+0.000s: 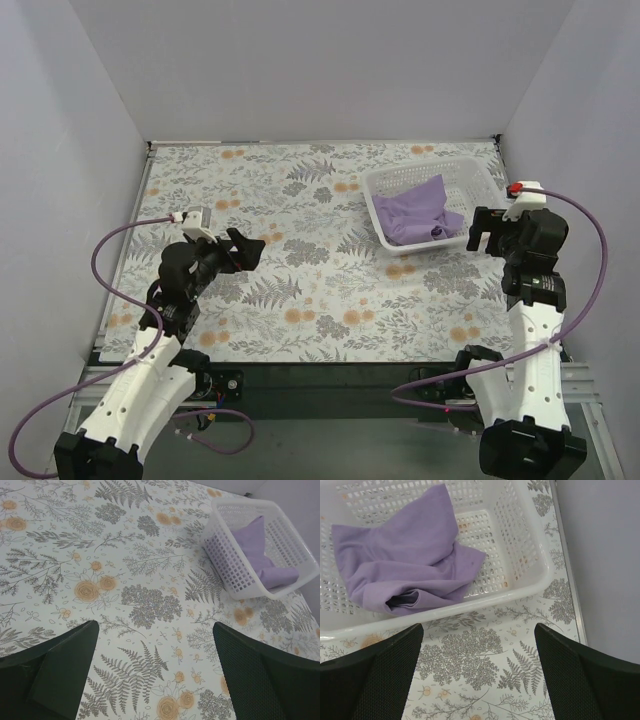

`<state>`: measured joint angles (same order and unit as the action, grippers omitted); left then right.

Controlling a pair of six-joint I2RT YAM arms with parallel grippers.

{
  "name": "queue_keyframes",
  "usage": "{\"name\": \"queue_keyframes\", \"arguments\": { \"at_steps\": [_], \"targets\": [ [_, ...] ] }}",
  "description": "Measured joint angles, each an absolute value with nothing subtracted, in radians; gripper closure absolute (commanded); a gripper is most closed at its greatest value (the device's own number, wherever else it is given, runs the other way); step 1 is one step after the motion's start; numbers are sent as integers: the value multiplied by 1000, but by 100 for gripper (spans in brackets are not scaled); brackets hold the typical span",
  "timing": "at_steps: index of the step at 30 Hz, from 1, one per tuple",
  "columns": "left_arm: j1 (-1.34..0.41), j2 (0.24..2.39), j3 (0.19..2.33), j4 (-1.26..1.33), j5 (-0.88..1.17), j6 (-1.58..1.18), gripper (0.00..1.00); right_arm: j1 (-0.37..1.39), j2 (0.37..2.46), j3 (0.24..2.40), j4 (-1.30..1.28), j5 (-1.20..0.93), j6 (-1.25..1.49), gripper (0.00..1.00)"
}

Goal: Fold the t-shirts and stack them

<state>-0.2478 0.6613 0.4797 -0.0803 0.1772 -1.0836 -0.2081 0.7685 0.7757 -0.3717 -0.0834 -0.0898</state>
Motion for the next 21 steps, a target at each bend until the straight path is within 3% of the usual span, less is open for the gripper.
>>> {"name": "queue_keyframes", "arguments": {
  "at_steps": [3,12,21],
  "targets": [
    [-257,646,480,-75,183,-1078,2,-209,788,814,-373,-141,-142,2],
    [-268,599,480,-70,207,-1071,2,-194,908,945,-586,-626,-578,4],
    [-273,577,480,-59,222,-1071,2,-193,1277,1127,-633,-651,-488,5]
  ]
}}
